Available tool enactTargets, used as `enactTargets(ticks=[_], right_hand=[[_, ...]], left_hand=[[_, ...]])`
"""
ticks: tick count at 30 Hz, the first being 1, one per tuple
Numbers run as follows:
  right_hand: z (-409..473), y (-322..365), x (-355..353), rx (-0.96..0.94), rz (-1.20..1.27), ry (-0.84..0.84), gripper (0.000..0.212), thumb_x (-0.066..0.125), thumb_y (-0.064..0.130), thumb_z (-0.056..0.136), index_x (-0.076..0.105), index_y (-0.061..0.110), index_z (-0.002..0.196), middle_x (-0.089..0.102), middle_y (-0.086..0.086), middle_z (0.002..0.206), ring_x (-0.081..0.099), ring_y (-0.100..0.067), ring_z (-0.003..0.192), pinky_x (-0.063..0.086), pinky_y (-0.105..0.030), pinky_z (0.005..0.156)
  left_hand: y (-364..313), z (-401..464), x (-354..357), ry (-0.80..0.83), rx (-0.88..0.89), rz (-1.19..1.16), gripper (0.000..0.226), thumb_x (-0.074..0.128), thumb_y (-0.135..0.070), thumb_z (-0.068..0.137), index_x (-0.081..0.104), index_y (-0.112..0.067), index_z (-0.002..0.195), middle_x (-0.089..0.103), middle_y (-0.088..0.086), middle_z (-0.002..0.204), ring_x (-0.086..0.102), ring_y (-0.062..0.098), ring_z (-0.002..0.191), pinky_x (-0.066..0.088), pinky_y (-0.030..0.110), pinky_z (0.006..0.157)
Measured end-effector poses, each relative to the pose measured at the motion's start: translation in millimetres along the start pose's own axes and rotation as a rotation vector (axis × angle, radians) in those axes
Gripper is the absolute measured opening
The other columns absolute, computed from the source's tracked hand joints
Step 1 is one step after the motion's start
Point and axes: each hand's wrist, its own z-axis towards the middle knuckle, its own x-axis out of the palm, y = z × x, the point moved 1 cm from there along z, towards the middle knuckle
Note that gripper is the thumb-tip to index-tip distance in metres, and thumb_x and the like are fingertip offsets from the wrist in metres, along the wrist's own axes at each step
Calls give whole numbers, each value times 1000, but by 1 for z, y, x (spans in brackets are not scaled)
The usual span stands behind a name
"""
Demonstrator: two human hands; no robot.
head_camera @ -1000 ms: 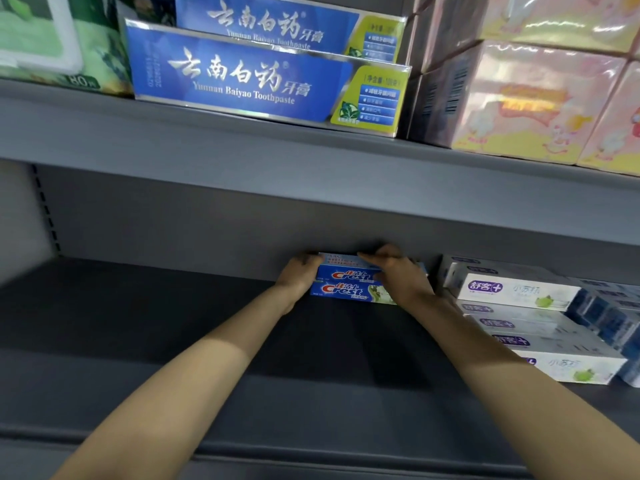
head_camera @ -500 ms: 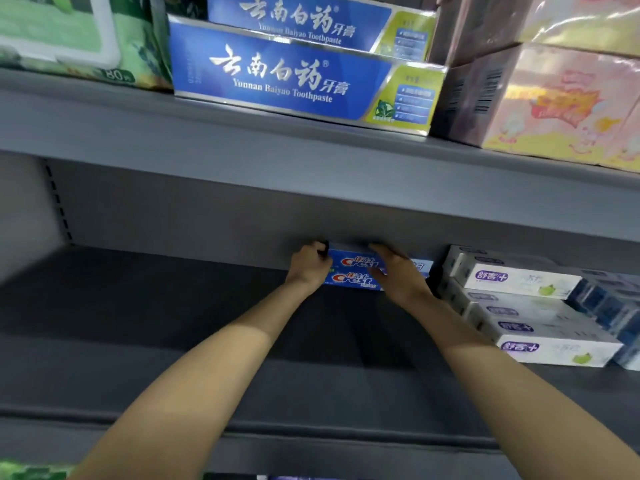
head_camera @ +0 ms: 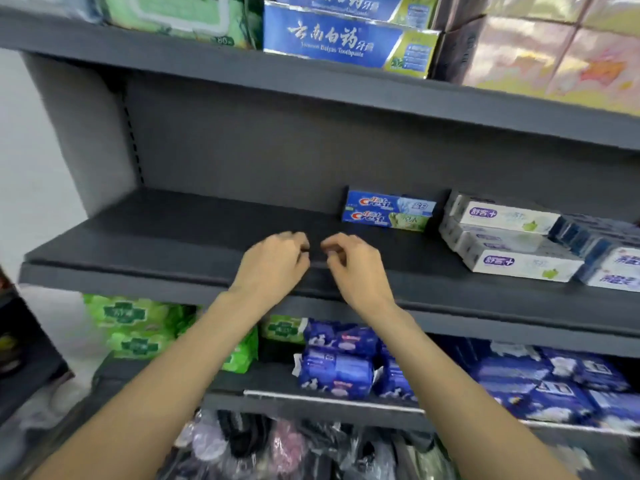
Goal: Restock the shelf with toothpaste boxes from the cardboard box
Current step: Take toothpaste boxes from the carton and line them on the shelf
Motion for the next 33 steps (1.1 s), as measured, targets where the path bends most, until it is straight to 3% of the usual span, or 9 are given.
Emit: enactTargets(ticks=[5,10,16,20,22,25,28,30,33], right_hand=[[-78,61,40,7,51,142,23,49,12,89,66,15,103,68,-10,103,62,-30,95,49,-39,83],[-151,125,98,-14,74,367,25,48,11,89,66,15,105,69,-10,102,62,-29,95,50,-37,79],[-216,198,179,-22,90,648,25,45,11,89,66,14,103,68,-11,104,62,-29,98,50,-39,81],[-246,247,232,7,115,738,26,47,8,89,67,11,105,68,-15,102,61,-30,97,46,-34,82],[-256,270,261,25,118,764,27,46,7,90,66,9,107,68,-15,105,61,-31,99,44,-33,85],[-269,295,303,49,70,816,29,47,8,90,62,5,115,63,-18,114,58,-33,106,44,-37,92],[-277,303,341,110,-22,938,39,48,14,93,47,5,131,49,-18,129,49,-33,118,41,-38,96],[-283,297,362,209,-90,1022,45,49,19,95,39,5,136,40,-16,137,44,-33,123,41,-42,99],[-297,286,386,353,-153,1066,54,55,22,92,34,4,138,34,-17,142,39,-35,129,38,-41,104]], left_hand=[[28,-113,-30,-92,-71,35,18,53,-28,90,61,-13,94,66,6,93,57,28,98,46,36,74],[84,-224,-49,-44,-256,11,16,54,-24,90,61,-11,98,66,7,91,60,30,91,46,36,67],[176,-336,-61,154,-582,29,20,49,-27,92,56,-15,107,67,10,96,62,34,91,46,37,66],[243,-387,-68,268,-686,33,21,47,-23,91,55,-12,108,64,12,99,59,35,96,47,40,72],[275,-406,-70,384,-670,111,26,46,-21,92,53,-11,116,61,13,108,55,34,104,47,40,78],[317,-427,-65,636,-473,349,39,45,-25,94,43,-10,129,50,11,126,44,29,120,41,38,94],[349,-438,-55,787,-283,483,50,45,-29,94,34,-10,138,38,9,141,30,26,134,22,41,112],[362,-440,-51,854,-200,535,52,45,-29,94,34,-8,140,35,9,144,24,25,138,12,46,116],[374,-440,-45,886,-104,570,48,48,-28,93,39,-9,136,41,6,141,25,24,136,11,52,115]])
